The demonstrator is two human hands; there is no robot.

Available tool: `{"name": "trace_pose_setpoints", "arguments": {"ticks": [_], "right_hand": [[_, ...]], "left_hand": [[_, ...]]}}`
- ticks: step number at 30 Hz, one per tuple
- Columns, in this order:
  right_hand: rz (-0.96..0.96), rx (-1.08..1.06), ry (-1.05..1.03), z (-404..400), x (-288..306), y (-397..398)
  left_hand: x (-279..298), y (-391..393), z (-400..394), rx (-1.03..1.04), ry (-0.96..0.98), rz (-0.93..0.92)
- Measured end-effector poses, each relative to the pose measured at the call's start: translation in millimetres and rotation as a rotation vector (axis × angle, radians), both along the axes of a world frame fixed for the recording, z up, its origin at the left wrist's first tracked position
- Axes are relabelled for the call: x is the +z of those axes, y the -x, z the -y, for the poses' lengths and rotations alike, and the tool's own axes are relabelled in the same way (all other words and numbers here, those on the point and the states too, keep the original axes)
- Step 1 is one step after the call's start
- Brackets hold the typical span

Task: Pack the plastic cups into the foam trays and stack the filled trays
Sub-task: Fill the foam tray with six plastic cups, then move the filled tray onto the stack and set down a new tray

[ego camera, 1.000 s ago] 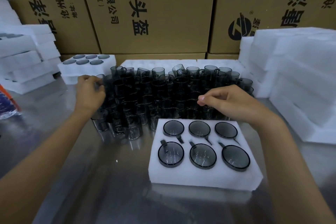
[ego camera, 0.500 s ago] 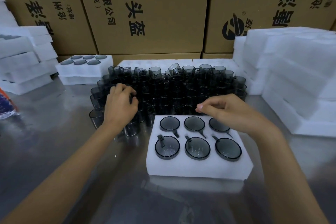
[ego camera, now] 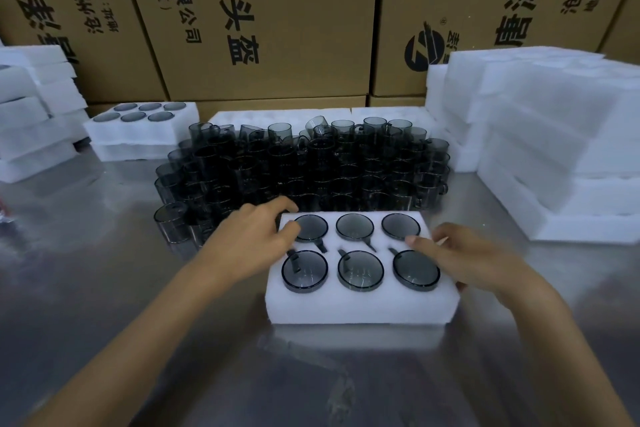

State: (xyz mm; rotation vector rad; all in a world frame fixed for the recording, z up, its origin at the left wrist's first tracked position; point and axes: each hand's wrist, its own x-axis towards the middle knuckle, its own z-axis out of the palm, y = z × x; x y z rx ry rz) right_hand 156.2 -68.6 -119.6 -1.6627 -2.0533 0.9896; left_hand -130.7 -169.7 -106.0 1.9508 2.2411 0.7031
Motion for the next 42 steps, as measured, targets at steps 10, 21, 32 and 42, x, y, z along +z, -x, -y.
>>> {"name": "trace_pose_setpoints", "arguments": {"ticks": [10,21,32,42], "right_hand": [[-0.202,-0.160,0.053,38,-3,8],[-0.938,-0.331,-0.005,46,49,8],[-1.178,-0.312,-0.162,38,76,141],[-0.977,-0.160,-0.377,3,58,161]], "left_hand": [[-12,-17,24,0.115,-0.073,0.171],[33,-17,27,0.079,-0.753,0.974],[55,-55,-28,-0.084,-0.622,1.567],[114,94,-89,0.181,-0.702,1.562]]}}
